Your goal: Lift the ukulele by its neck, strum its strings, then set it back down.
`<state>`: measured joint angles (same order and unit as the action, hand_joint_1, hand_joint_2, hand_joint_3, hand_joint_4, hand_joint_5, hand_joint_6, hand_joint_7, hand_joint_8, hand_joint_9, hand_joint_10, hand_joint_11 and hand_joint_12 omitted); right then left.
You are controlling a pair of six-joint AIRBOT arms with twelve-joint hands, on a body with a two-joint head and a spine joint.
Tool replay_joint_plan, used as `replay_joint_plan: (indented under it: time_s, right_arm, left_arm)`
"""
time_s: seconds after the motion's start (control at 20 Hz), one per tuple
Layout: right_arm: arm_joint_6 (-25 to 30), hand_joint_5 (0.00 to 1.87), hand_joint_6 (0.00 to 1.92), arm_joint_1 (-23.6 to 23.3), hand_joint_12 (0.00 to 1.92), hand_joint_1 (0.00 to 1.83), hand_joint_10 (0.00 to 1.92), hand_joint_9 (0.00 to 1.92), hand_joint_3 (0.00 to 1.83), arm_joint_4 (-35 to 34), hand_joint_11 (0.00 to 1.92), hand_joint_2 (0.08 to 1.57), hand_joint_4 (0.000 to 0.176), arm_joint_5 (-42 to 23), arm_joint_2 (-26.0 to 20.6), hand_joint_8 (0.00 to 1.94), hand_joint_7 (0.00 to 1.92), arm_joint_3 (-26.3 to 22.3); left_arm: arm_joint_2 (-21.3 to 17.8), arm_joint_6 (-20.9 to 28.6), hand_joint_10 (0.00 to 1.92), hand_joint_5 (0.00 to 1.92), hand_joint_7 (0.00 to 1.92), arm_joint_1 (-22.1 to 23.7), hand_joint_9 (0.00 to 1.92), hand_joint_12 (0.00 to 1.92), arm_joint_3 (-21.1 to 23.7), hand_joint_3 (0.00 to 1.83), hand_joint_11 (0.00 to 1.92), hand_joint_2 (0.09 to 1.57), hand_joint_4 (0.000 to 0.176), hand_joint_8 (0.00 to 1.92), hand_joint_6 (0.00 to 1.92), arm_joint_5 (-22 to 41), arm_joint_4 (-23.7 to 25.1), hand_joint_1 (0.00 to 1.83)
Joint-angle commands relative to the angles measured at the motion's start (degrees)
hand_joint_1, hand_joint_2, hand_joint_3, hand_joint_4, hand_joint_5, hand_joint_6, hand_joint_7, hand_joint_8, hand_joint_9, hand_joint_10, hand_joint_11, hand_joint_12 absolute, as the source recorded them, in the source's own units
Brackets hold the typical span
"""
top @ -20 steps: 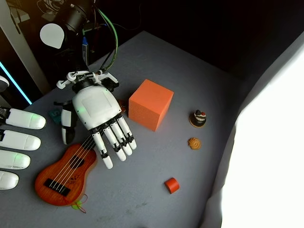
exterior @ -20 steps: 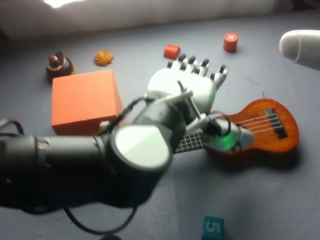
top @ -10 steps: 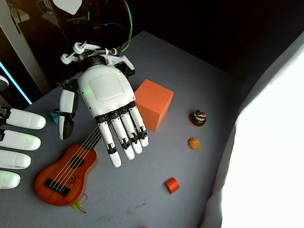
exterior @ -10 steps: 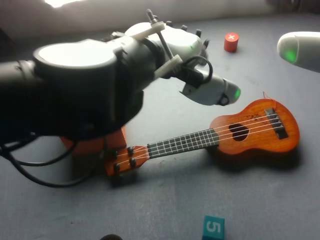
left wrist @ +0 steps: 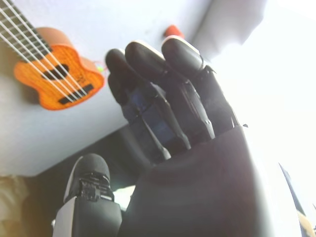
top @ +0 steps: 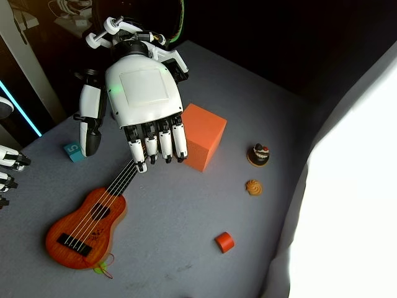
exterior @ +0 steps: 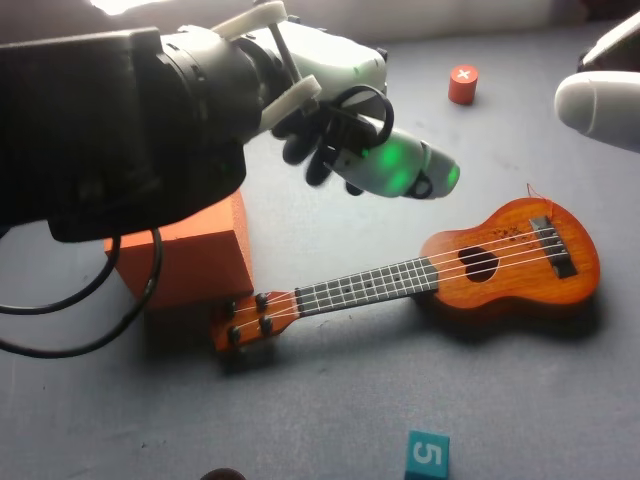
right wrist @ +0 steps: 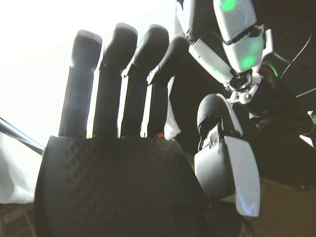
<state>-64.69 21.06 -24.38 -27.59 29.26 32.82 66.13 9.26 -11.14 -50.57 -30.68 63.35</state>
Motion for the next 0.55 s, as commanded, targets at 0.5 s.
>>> replay_joint_plan:
  time_s: [0.5]
  right_arm:
    - [0.31, 1.0, 1.9, -0.27, 1.92, 0.0, 1.92, 1.27, 0.0, 1.43, 1.29, 1.34, 0.0, -6.34, -0.24, 1.93, 1.21, -0.57]
  left_arm:
    - [-0.56, -1.49, 1.92, 0.9, 1.11, 3.66, 1.14, 1.92, -0.16, 0.0, 1.13, 1.23, 0.0, 1.8, 1.71, 2.55, 0.67, 0.0]
